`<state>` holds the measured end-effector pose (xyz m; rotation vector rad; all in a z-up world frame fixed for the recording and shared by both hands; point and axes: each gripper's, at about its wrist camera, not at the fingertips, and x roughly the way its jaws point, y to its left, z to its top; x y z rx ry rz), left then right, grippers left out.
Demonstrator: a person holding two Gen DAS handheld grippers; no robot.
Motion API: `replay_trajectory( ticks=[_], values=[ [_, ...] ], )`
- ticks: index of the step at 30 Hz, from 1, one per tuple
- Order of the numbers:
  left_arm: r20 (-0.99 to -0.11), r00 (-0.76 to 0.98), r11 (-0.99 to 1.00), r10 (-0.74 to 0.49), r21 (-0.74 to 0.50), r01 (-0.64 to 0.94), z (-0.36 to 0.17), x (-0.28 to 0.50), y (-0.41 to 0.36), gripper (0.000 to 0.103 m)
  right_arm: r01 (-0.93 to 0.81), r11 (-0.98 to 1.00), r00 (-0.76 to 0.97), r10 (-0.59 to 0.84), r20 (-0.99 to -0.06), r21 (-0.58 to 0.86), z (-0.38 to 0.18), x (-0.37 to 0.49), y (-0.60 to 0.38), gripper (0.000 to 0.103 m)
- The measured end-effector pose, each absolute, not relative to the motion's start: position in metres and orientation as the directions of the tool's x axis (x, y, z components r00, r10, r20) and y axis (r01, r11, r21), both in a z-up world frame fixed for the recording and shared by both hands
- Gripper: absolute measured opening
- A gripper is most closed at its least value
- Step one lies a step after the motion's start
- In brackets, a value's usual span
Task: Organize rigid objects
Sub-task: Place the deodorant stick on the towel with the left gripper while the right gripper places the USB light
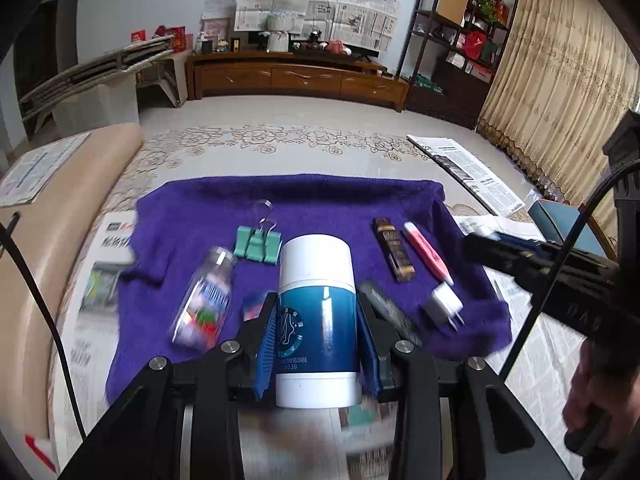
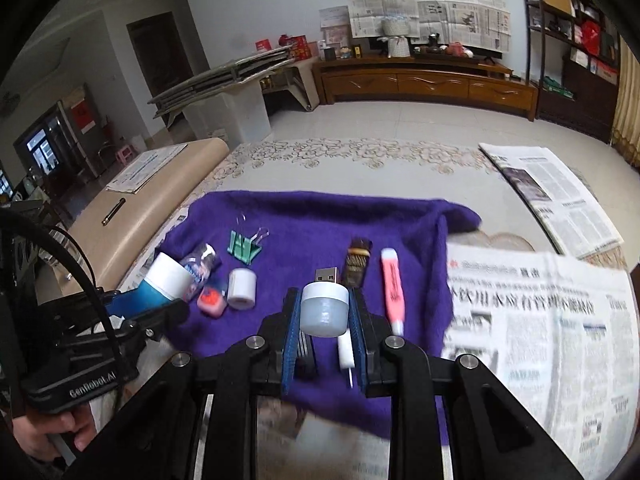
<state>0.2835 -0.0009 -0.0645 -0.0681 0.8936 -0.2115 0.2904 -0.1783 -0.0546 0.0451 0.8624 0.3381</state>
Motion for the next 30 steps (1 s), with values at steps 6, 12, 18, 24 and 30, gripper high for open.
replay_trajectory(
  ticks=[6, 12, 18, 24, 30],
  values=[
    [-0.778, 0.592, 0.976, -0.210, -0.127, 0.179, -0.074, 0.325, -0.009, 0.034, -0.314, 0.931, 0.543, 0.335, -0.770, 0.184, -0.077, 0.335, -0.158, 0.024],
    [-0.810, 0.548, 0.971, -0.210, -0.106, 0.215, -0.087, 0.355, -0.016, 0.034, -0.350, 0.927, 0.480, 0.302, -0.824, 0.137, -0.100, 0.368, -0.140, 0.024],
    [-0.851, 0.481, 0.958, -0.209, -0.080, 0.274, -0.095, 0.377, -0.023, 0.034, -0.356, 0.924, 0.435, 0.297, -0.850, 0.140, -0.116, 0.386, -0.142, 0.024],
    [-0.874, 0.440, 0.946, -0.208, -0.064, 0.319, -0.098, 0.385, -0.024, 0.034, -0.388, 0.913, 0.415, 0.296, -0.860, 0.127, -0.123, 0.388, -0.136, 0.024],
    [-0.884, 0.422, 0.941, -0.201, -0.055, 0.333, -0.101, 0.391, -0.025, 0.034, -0.406, 0.909, 0.395, 0.269, -0.879, 0.095, -0.128, 0.396, -0.127, 0.024]
  ],
)
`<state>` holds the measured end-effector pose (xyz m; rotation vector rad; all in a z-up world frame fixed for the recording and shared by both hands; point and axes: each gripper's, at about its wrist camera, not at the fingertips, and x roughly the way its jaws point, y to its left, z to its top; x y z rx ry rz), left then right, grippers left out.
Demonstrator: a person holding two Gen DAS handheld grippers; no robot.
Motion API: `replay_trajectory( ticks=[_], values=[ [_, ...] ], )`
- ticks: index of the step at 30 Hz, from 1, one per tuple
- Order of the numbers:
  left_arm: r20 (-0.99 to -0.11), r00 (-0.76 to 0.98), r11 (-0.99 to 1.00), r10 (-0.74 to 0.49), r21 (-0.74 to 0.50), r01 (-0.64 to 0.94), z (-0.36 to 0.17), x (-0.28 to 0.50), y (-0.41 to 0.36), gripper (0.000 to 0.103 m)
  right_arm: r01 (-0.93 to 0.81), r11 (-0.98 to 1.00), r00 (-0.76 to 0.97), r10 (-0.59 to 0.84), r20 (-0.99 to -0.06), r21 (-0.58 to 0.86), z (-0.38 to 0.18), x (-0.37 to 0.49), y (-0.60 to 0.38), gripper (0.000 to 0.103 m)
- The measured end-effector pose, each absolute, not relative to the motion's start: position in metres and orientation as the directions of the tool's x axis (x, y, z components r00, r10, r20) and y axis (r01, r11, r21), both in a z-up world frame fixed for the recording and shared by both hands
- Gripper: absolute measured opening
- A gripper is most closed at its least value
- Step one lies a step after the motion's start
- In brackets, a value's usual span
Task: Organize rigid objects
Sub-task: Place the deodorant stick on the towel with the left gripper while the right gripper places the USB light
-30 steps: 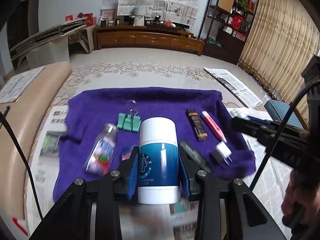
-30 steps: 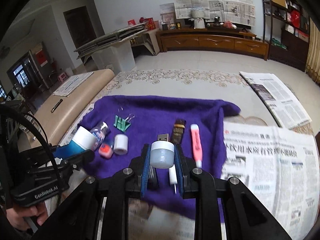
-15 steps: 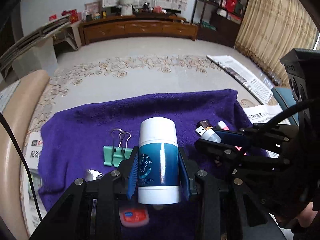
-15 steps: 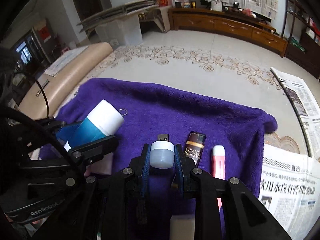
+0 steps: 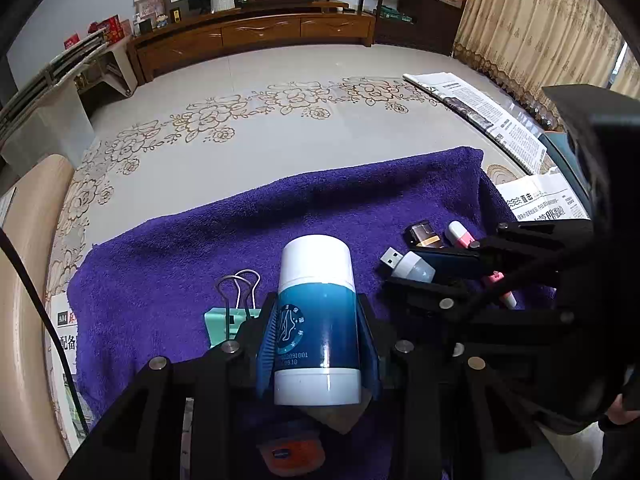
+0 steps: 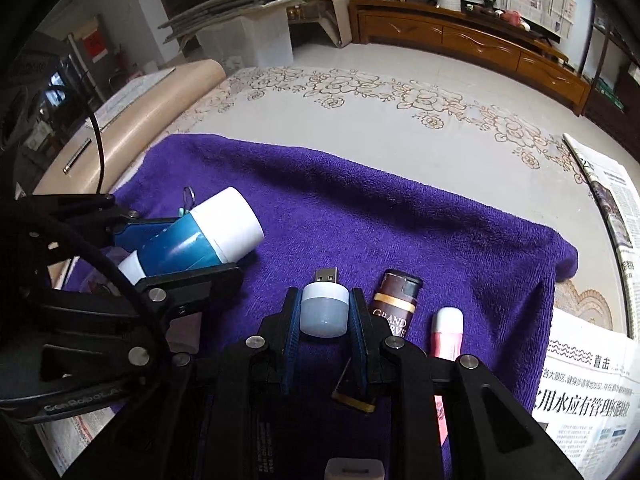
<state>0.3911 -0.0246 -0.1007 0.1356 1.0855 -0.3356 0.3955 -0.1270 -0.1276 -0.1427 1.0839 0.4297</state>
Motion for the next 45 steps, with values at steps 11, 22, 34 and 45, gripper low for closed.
replay_trajectory(
  ticks=[11, 22, 34, 45],
  values=[
    [-0.899, 0.406, 0.920, -0.163, 0.011, 0.392, -0.107, 0.398, -0.044, 0.034, -0.409, 0.911, 0.398, 0.223, -0.890, 0.046, -0.131, 0.400, -0.138, 0.024],
    [-0.899, 0.393, 0.910, -0.192, -0.014, 0.414, -0.115, 0.393, -0.050, 0.034, -0.447, 0.894, 0.393, 0.231, -0.890, 0.034, -0.130, 0.394, -0.145, 0.023],
    [-0.907, 0.383, 0.913, -0.174, -0.002, 0.409, -0.121, 0.390, -0.051, 0.037, -0.433, 0.886, 0.353, 0.335, -0.874, 0.165, -0.127, 0.390, -0.159, 0.034],
    [-0.851, 0.486, 0.931, -0.197, -0.007, 0.364, -0.086, 0.361, -0.040, 0.084, -0.359, 0.906, 0.430, 0.375, -0.821, 0.226, -0.093, 0.351, -0.184, 0.081]
  ],
)
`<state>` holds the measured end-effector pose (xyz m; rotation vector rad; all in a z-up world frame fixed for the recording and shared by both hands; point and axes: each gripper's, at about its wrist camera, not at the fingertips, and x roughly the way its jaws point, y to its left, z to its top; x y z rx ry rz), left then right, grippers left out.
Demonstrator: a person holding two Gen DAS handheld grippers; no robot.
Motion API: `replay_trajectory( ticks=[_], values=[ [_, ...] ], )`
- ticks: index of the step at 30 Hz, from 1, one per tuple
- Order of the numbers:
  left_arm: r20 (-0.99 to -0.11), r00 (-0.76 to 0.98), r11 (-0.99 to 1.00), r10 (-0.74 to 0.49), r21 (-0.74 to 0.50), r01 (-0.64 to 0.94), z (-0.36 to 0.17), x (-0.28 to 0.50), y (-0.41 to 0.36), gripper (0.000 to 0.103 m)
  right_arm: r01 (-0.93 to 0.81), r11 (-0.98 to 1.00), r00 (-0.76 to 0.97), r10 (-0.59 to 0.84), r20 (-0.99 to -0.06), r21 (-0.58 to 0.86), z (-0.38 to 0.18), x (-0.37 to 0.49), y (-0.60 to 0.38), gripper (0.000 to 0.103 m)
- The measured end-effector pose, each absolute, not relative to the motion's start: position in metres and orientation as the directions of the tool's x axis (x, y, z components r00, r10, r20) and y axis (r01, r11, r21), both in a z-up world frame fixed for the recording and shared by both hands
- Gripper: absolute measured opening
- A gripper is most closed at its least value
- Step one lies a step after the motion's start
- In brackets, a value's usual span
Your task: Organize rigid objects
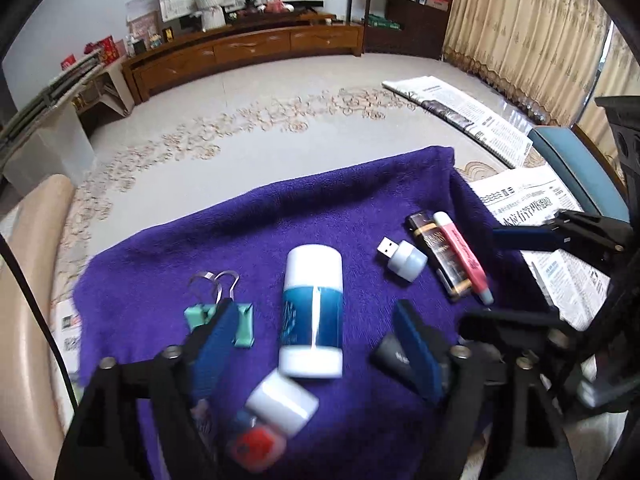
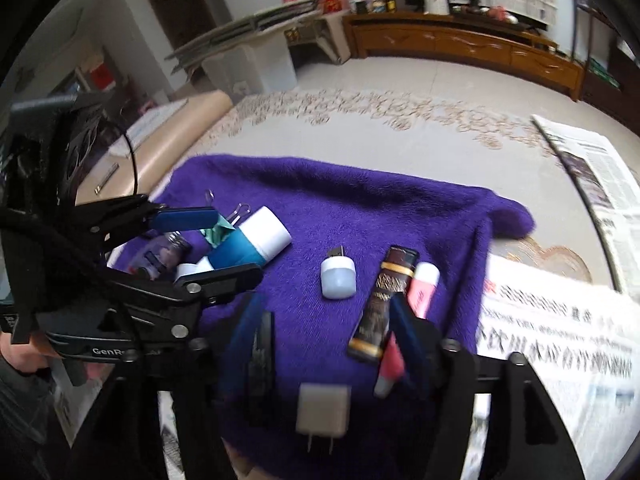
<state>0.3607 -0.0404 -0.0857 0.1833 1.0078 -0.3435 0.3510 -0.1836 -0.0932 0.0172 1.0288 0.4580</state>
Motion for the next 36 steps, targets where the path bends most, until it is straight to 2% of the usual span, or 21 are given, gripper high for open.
replay_trajectory(
  ticks=[2, 4, 10, 13, 22, 29, 36],
  values=[
    [-0.837, 0.516, 0.939, -0.183, 0.008, 0.345, -0.075, 0.343, -0.036, 0.098, -0.336, 0.917, 0.447, 0.358, -0.820, 0.216, -0.086, 0.340, -0.187, 0.096],
    [-0.826, 0.541, 0.948, -0.157, 0.028, 0.317, -0.067, 0.325, -0.032, 0.103, -0.314, 0.926, 0.470, 0.342, -0.814, 0.208, -0.077, 0.325, -0.190, 0.103],
    [-0.819, 0.556, 0.976, -0.144, -0.025, 0.216, -0.047, 0.262, -0.007, 0.103, -0.226, 0.955, 0.506, 0.283, -0.815, 0.191, -0.054, 0.267, -0.193, 0.103],
    [-0.812, 0.573, 0.984, -0.114, -0.014, 0.177, -0.040, 0.229, 0.000, 0.103, -0.200, 0.963, 0.533, 0.263, -0.804, 0.182, -0.042, 0.235, -0.196, 0.103],
    [-0.766, 0.628, 0.989, -0.134, -0.065, 0.133, -0.024, 0.140, 0.014, 0.103, -0.141, 0.981, 0.589, 0.190, -0.785, 0.132, -0.029, 0.150, -0.187, 0.103],
    [-0.728, 0.682, 0.997, -0.071, -0.044, 0.057, -0.036, 0.097, 0.024, 0.103, -0.096, 0.988, 0.616, 0.152, -0.773, 0.118, -0.043, 0.097, -0.184, 0.103],
    [-0.759, 0.650, 0.999, -0.047, -0.037, 0.029, -0.042, 0.078, 0.023, 0.103, -0.067, 0.993, 0.626, 0.116, -0.771, 0.095, -0.039, 0.068, -0.178, 0.103]
  ],
)
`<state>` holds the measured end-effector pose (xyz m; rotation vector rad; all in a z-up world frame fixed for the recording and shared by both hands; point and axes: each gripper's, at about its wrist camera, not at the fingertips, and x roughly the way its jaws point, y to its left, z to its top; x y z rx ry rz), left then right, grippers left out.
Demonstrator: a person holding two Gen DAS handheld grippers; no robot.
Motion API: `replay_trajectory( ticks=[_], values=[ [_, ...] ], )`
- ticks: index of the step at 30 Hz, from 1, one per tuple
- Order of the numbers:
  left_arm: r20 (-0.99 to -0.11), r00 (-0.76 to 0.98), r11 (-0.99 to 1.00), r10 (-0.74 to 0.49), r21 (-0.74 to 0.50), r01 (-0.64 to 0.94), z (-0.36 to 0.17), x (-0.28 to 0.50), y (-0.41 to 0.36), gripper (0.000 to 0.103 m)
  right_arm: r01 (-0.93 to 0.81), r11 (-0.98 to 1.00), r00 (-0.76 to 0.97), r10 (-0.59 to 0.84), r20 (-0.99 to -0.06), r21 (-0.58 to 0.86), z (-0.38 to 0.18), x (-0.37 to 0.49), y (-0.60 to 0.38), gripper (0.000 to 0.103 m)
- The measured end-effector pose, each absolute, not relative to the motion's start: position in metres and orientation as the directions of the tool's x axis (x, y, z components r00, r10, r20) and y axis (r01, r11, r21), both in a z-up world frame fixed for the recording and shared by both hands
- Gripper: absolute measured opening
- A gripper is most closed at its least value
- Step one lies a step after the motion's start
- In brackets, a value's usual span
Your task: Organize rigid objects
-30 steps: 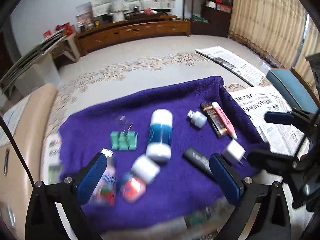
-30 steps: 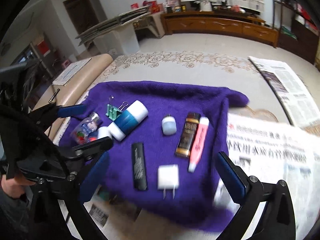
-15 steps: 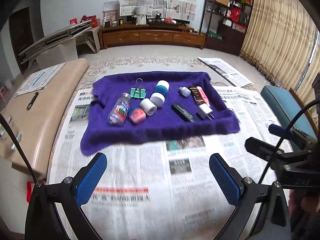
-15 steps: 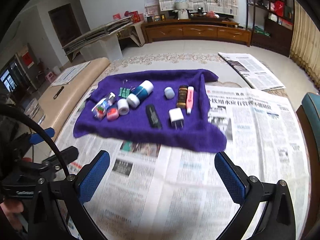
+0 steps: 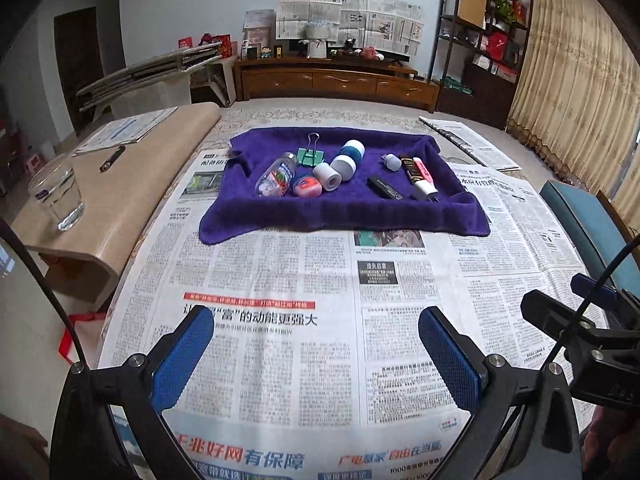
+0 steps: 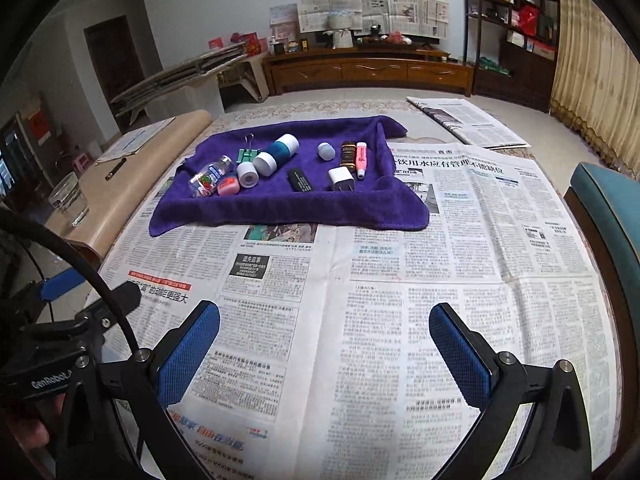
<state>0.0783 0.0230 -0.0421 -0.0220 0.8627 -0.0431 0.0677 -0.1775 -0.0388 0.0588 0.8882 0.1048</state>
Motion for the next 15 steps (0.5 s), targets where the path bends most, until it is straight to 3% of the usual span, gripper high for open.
replay_trajectory(
  ticks=[15],
  values=[
    [-0.767, 0.642, 1.000, 0.014, 0.018, 0.000, -0.023, 0.053, 0.028, 0.103, -0.038, 0.994, 0.620, 0.101, -0.778, 0.098, -0.024, 0.046, -0.171, 0.103]
  ],
)
